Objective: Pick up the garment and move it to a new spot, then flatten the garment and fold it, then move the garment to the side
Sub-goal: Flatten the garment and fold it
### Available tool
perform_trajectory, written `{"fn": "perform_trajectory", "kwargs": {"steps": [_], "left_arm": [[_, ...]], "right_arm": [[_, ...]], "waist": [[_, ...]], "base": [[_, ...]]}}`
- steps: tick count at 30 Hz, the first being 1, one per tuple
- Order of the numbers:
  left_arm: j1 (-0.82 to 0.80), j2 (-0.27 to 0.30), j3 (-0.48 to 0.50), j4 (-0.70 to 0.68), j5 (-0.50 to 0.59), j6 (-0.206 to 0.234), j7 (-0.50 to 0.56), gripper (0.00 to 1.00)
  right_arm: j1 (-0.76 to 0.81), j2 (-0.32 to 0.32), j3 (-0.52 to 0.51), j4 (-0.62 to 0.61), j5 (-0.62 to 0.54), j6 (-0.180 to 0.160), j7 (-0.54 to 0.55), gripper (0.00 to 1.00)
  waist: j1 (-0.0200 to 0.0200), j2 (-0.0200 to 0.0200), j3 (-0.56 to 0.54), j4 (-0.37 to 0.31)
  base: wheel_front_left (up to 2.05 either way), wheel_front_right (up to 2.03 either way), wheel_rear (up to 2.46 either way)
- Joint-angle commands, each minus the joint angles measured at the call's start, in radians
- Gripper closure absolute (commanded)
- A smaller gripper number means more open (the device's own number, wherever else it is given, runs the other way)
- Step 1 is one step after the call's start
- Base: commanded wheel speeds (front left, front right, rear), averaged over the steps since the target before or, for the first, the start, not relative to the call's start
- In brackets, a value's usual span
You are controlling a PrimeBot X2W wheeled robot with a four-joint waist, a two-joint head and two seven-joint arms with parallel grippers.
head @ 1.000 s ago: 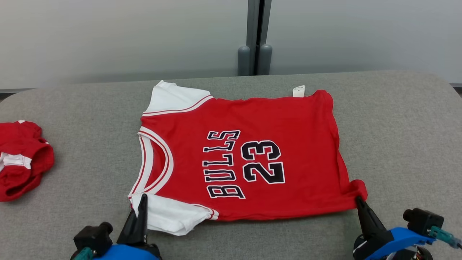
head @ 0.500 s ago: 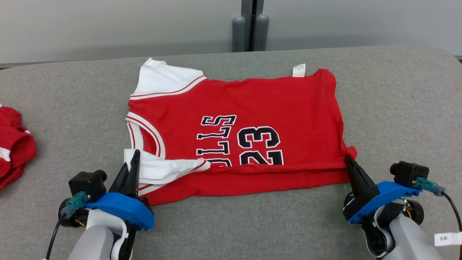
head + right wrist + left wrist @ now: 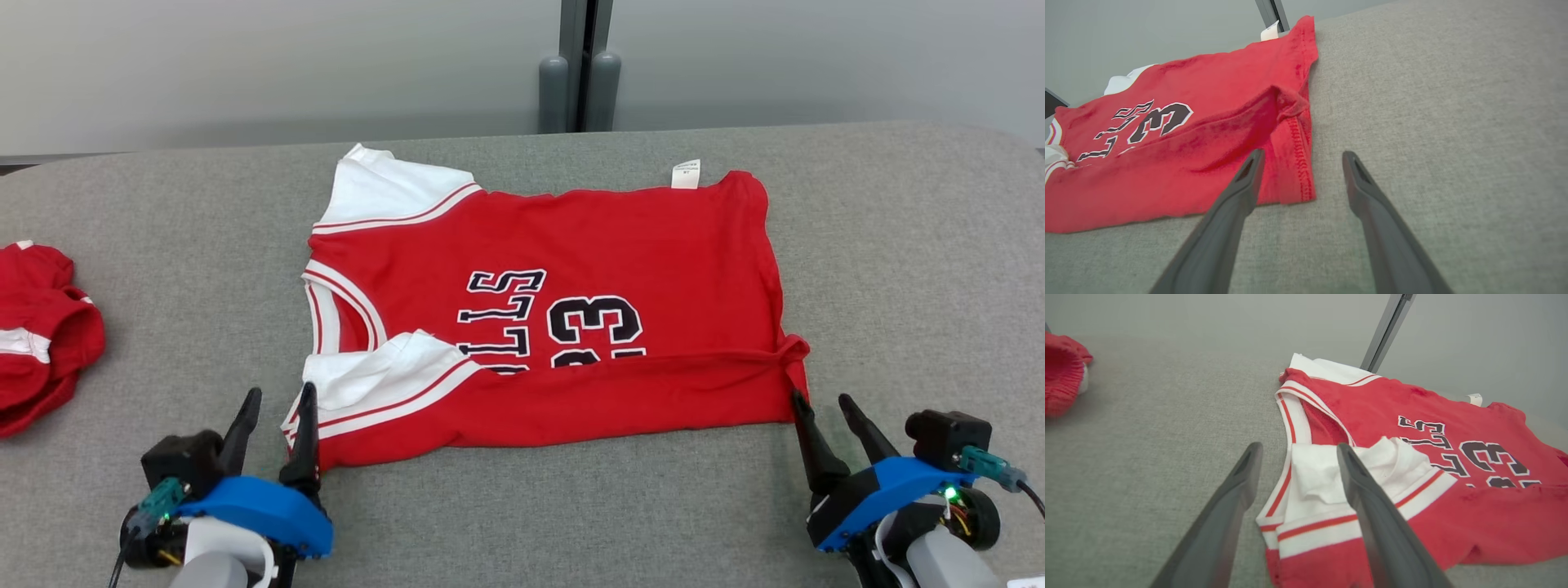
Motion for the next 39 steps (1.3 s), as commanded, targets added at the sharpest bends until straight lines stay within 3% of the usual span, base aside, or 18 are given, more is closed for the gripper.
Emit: {"fn": "perform_trajectory", "kwargs": {"steps": [1, 9, 19, 20, 21, 22, 23, 34, 39], "left_arm": [[0.030, 0.006, 0.010, -0.002, -0.002, -0.004, -0.006, 0.00], [0.091, -0.008, 0.006, 0.022, 0.018, 0.011, -0.007, 0.00], [0.042, -0.040, -0.039, 0.095, -0.011, -0.003, -0.004, 0.00], [0.036, -0.047, -0.046, 0.101, -0.021, -0.005, 0.002, 0.00], [0.031, -0.052, -0.053, 0.106, -0.027, -0.007, 0.005, 0.45], [0.024, -0.054, -0.061, 0.113, -0.033, -0.008, 0.005, 0.77], [0.018, -0.054, -0.069, 0.119, -0.039, -0.009, 0.004, 0.98], [0.087, -0.022, -0.024, 0.018, -0.073, -0.006, -0.007, 1.00], [0.211, -0.030, 0.011, -0.092, -0.061, 0.026, -0.008, 1.00]], "right_arm": [[0.017, -0.015, 0.003, 0.006, -0.006, 0.000, -0.002, 0.00], [-0.014, -0.018, 0.017, 0.031, -0.019, 0.000, 0.005, 0.00], [-0.093, 0.000, 0.056, 0.149, -0.101, 0.000, -0.003, 0.00], [-0.097, 0.004, 0.060, 0.160, -0.102, 0.000, -0.003, 0.20], [-0.101, 0.010, 0.066, 0.167, -0.098, 0.000, -0.006, 0.57], [-0.106, 0.015, 0.072, 0.170, -0.093, 0.000, -0.011, 1.00], [-0.111, 0.017, 0.075, 0.171, -0.088, 0.000, -0.020, 1.00], [-0.011, -0.004, 0.069, 0.108, -0.028, 0.000, -0.067, 1.00], [0.090, -0.022, 0.066, 0.017, -0.006, 0.000, -0.067, 1.00]], "waist": [[0.0001, -0.0002, -0.002, 0.002], [0.0001, -0.0002, 0.004, 0.011], [0.0001, -0.0002, 0.034, 0.022], [0.0001, -0.0002, 0.035, 0.023], [0.0001, -0.0002, 0.035, 0.024], [0.0001, -0.0002, 0.034, 0.025], [0.0001, -0.0002, 0.033, 0.025], [0.0001, -0.0002, -0.049, 0.049], [0.0001, -0.0002, -0.084, 0.048]], "base": [[0.00, 0.00, 0.00], [0.00, 0.00, 0.00], [0.00, 0.00, 0.00], [0.00, 0.00, 0.00], [0.00, 0.00, 0.00], [0.00, 0.00, 0.00], [0.00, 0.00, 0.00], [0.00, 0.00, 0.00], [0.00, 0.00, 0.00]]}}
